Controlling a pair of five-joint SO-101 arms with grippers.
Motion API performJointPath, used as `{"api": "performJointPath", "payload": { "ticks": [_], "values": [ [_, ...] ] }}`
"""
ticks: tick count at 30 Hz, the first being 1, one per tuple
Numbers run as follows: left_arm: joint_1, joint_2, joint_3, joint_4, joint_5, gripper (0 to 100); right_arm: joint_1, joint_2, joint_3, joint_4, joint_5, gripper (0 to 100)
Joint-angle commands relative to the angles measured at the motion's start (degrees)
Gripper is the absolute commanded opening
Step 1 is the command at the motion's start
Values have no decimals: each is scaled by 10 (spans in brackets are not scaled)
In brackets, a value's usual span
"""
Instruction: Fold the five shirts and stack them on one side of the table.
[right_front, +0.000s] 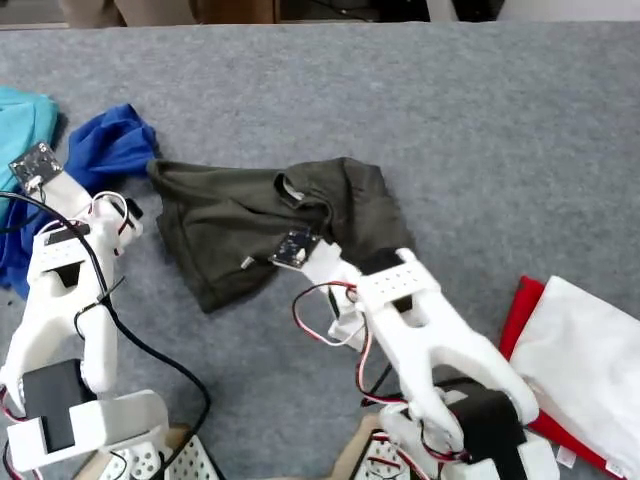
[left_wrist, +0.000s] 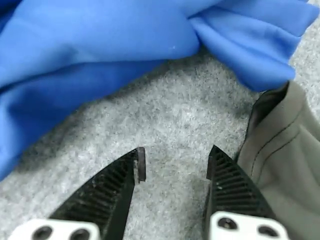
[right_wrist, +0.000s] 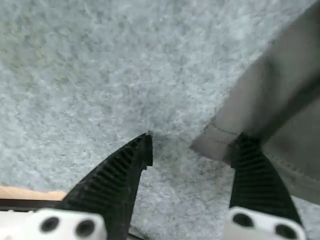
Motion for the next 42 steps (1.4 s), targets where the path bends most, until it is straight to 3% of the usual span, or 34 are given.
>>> {"api": "performJointPath", "payload": {
  "ticks": [1,16,32,37,42],
  "values": [
    [-1,-2,-27,-9,5,211,19,18,-19,-10,3,255],
    [-1,-2,-26,-8,5,211,90,22,-89,1,4,5],
    [-1,-2,-26,-8,4,211,89,17,-219,184,7,21],
    [-1,-2,-26,-8,4,211,52,17,-146,177,0,174],
    [-1,-2,-26,-8,4,211,25,17,-113,142,-22,157]
  ]
}}
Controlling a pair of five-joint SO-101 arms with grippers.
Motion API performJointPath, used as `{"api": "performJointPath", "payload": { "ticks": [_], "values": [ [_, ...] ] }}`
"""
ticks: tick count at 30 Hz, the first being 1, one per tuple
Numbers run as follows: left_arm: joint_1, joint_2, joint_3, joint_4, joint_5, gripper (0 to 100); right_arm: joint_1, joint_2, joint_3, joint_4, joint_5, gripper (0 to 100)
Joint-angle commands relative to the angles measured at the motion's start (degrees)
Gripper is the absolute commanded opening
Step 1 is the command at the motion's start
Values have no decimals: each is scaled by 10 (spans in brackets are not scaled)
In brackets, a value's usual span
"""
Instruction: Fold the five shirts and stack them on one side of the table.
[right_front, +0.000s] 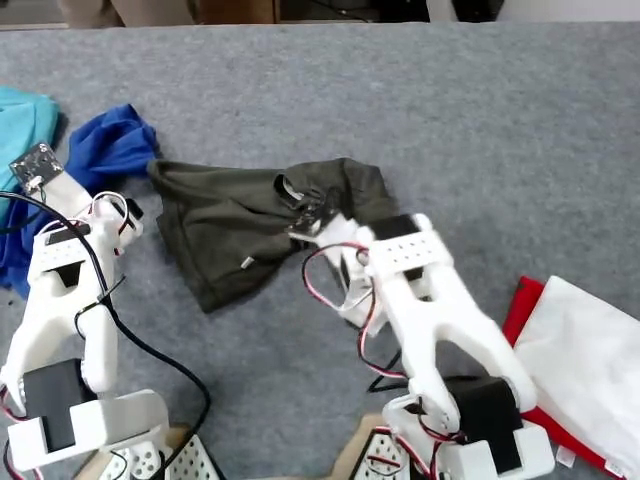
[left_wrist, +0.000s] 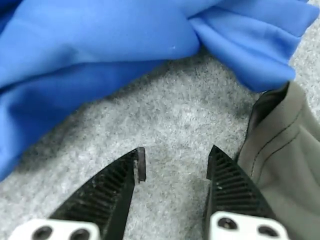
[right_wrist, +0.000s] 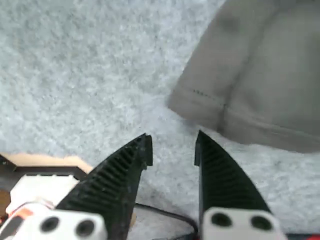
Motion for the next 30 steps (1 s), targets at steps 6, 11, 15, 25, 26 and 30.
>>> {"api": "performJointPath", "payload": {
  "ticks": [6,11,15,25,26,30],
  "values": [
    [-1,-2,-26,-8,4,211,-40,-5,-6,-10,-9,158],
    [-1,-2,-26,-8,4,211,-65,0,-6,-14,-22,158],
    [-1,-2,-26,-8,4,211,-62,0,7,-41,-24,159],
    [-1,-2,-26,-8,4,211,-56,1,66,-108,-22,159],
    [-1,-2,-26,-8,4,211,-49,1,71,-116,-21,159],
    [-1,-2,-26,-8,4,211,-2,43,73,-142,3,159]
  ]
}}
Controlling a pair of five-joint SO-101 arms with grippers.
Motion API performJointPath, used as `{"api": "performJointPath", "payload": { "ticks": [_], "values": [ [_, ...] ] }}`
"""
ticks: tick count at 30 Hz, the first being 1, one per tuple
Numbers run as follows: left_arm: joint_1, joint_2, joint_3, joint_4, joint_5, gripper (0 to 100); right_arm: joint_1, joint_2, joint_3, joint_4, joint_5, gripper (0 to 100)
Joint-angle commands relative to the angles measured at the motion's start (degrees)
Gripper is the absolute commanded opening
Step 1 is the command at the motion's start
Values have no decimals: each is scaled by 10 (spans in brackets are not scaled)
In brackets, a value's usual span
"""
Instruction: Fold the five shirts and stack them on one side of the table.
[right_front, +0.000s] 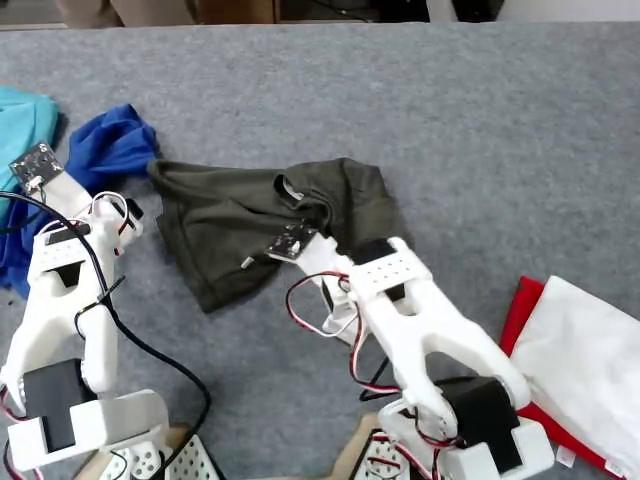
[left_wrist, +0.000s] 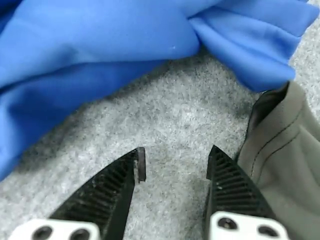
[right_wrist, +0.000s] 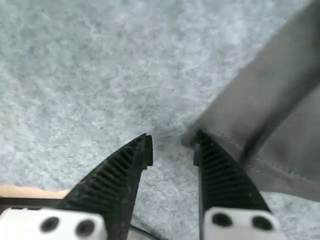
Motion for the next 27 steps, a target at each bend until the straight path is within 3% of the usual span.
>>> {"api": "performJointPath", "payload": {
  "ticks": [1,9,18,21,27],
  "values": [
    [-1,-2,-26,-8,4,211,47,39,-5,-18,20,159],
    [-1,-2,-25,-8,4,211,54,74,-41,-9,21,155],
    [-1,-2,-25,-8,4,211,63,84,-52,-11,19,2],
    [-1,-2,-29,4,4,211,87,82,-76,-8,19,4],
    [-1,1,-36,11,4,211,103,49,-186,97,20,4]
  ]
}}
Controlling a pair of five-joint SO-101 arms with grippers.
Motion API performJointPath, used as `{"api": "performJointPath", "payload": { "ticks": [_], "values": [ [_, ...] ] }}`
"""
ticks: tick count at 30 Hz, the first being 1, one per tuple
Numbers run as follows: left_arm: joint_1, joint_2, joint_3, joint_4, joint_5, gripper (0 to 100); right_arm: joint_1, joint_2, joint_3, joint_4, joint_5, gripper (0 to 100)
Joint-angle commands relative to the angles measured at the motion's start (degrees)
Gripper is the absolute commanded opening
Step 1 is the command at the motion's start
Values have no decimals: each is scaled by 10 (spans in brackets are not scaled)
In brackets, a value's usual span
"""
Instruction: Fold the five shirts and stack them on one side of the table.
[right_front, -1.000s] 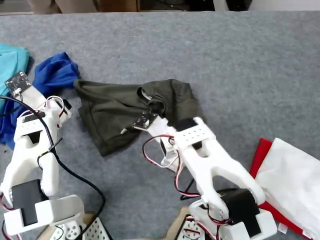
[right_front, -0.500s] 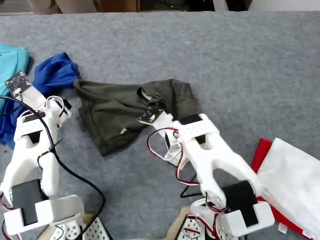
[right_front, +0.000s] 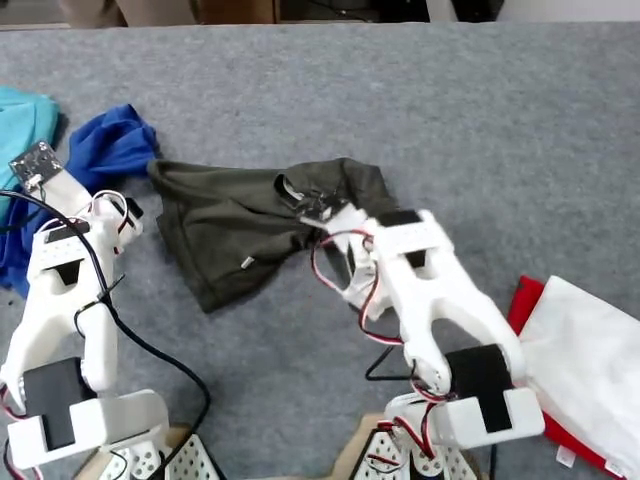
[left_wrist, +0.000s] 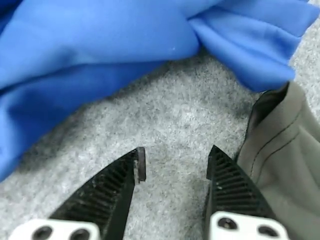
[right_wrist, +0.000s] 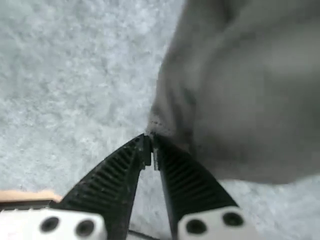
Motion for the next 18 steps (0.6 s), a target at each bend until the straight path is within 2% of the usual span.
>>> {"api": "performJointPath", "payload": {
  "ticks": [1,10,18],
  "values": [
    [-1,-2,-26,2,4,211,11,-44,-94,65,3,4],
    [-1,-7,-32,4,-33,209,11,-122,-452,243,2,4],
    [0,-7,-149,178,-67,207,11,-63,-763,345,2,4]
  ]
}}
